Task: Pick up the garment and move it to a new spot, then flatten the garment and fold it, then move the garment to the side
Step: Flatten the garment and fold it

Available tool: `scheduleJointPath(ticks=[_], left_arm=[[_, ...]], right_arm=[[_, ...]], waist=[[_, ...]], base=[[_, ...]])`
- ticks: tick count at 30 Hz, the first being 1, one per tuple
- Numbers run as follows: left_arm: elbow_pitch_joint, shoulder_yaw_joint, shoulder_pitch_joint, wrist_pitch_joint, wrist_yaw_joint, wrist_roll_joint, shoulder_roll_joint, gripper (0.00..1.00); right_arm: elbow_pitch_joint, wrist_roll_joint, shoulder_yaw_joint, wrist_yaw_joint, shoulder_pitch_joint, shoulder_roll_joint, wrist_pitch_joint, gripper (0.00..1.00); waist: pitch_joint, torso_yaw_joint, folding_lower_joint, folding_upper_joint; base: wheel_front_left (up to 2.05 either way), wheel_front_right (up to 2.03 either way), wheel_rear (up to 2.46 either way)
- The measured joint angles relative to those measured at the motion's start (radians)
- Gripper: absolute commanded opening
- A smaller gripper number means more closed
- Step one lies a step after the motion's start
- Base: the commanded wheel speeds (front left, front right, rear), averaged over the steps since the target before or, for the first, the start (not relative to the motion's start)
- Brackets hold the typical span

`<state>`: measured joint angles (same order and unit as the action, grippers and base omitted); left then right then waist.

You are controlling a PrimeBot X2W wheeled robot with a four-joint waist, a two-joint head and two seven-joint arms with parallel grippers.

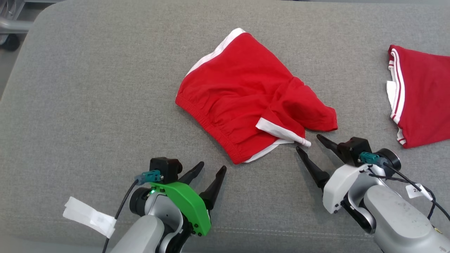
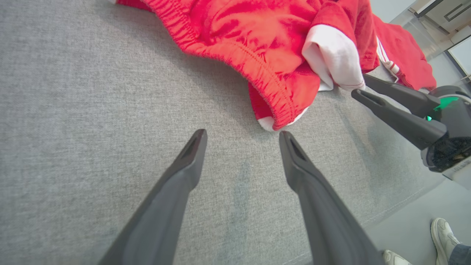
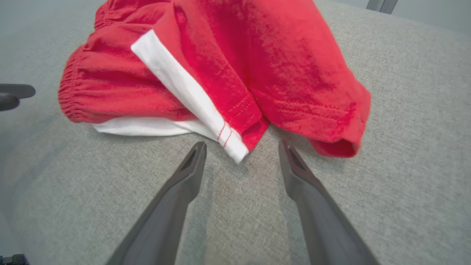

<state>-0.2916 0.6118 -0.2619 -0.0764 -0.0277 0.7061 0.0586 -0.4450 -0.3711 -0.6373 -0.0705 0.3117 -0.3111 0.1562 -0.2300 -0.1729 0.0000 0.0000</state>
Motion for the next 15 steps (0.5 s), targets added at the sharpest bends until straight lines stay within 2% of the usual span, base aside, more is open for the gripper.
scheduleJointPath(ticks=[6,7,9,10,11,13,15], left_arm=[[-0.012,0.008,-0.030,0.012,-0.011,-0.002,-0.002,1.00],[-0.015,0.009,-0.035,0.018,-0.012,-0.005,-0.003,1.00],[-0.024,0.013,-0.045,0.021,-0.018,-0.011,-0.004,1.00],[-0.028,0.014,-0.049,0.027,-0.023,-0.011,-0.005,1.00],[-0.034,0.014,-0.051,0.032,-0.024,-0.011,-0.005,1.00],[-0.045,0.016,-0.052,0.036,-0.026,-0.011,-0.006,1.00],[-0.063,0.018,-0.053,0.046,-0.033,-0.011,-0.007,1.00]], right_arm=[[-0.016,0.000,0.004,0.000,0.037,0.007,-0.003,1.00],[-0.018,0.000,0.004,-0.001,0.043,0.011,-0.003,0.85],[-0.025,0.000,0.003,-0.003,0.053,0.020,-0.004,0.65],[-0.030,0.000,0.002,-0.003,0.056,0.024,-0.004,0.46],[-0.036,0.000,0.000,-0.007,0.058,0.027,-0.004,0.33],[-0.044,0.000,-0.005,-0.009,0.059,0.031,-0.004,0.02],[-0.054,0.000,-0.011,-0.013,0.061,0.031,-0.004,0.00]], waist=[[-0.024,-0.003,0.0000,0.0000],[-0.029,-0.005,0.0000,0.0000],[-0.039,-0.007,0.0000,0.0000],[-0.042,-0.009,0.0000,0.0000],[-0.045,-0.011,0.0000,0.0000],[-0.048,-0.013,0.0000,0.0000],[-0.048,-0.011,0.0000,0.0000]], base=[[0.00,0.00,0.00],[0.00,0.00,0.00],[0.00,0.00,0.00],[0.00,0.00,0.00],[0.00,0.00,0.00],[0.00,0.00,0.00],[0.00,0.00,0.00]])
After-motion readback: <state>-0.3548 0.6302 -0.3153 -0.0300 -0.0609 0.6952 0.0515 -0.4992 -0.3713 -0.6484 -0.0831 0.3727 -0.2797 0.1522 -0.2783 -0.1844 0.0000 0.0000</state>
